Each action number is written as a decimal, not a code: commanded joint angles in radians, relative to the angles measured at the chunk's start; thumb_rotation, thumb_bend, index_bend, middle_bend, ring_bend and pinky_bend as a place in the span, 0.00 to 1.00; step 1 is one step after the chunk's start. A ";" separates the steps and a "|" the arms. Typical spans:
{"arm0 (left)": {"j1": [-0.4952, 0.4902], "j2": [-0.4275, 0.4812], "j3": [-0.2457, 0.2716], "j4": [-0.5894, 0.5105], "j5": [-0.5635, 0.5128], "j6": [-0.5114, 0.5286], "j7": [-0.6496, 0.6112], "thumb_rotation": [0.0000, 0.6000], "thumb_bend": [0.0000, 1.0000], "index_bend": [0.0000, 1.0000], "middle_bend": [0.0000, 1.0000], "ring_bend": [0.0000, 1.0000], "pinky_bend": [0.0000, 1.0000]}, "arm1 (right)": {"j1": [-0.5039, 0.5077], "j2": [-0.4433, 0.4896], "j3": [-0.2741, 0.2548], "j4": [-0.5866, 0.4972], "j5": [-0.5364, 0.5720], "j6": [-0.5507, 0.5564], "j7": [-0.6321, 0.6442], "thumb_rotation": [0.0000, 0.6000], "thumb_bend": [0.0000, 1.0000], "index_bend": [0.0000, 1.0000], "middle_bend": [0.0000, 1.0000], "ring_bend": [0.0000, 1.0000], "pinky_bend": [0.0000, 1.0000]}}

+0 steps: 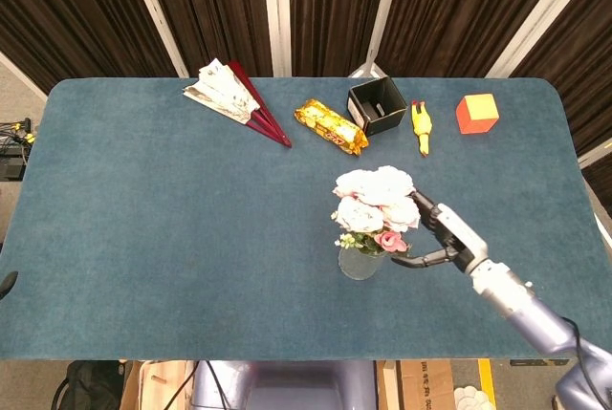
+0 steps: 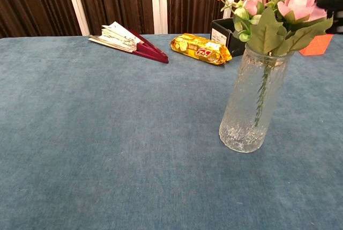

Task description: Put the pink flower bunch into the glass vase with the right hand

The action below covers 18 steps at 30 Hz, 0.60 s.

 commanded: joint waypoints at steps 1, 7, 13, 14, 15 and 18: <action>0.000 0.000 0.001 -0.001 0.000 -0.001 0.001 1.00 0.25 0.03 0.00 0.00 0.02 | -0.036 0.075 -0.050 0.036 -0.068 0.110 0.047 1.00 0.04 0.08 0.00 0.00 0.00; 0.003 0.001 0.002 -0.004 0.002 0.003 0.002 1.00 0.25 0.04 0.00 0.00 0.02 | -0.131 0.179 -0.123 0.083 -0.077 0.232 -0.089 1.00 0.04 0.08 0.00 0.01 0.00; 0.008 0.013 0.014 -0.011 -0.013 -0.018 0.028 1.00 0.25 0.03 0.00 0.00 0.02 | -0.284 0.134 -0.140 0.063 0.144 0.365 -0.646 1.00 0.04 0.08 0.02 0.09 0.02; 0.009 0.021 0.019 -0.021 -0.020 -0.031 0.036 1.00 0.25 0.03 0.00 0.00 0.02 | -0.306 0.103 -0.137 0.060 0.176 0.407 -0.760 1.00 0.04 0.08 0.02 0.09 0.02; 0.009 0.029 0.023 -0.033 -0.027 -0.043 0.039 1.00 0.25 0.03 0.00 0.00 0.02 | -0.325 0.069 -0.135 0.064 0.196 0.455 -0.869 1.00 0.04 0.09 0.02 0.09 0.02; 0.009 0.045 0.023 -0.052 -0.038 -0.057 0.030 1.00 0.25 0.03 0.00 0.00 0.02 | -0.378 -0.036 -0.141 0.098 0.202 0.599 -1.151 1.00 0.04 0.10 0.02 0.08 0.01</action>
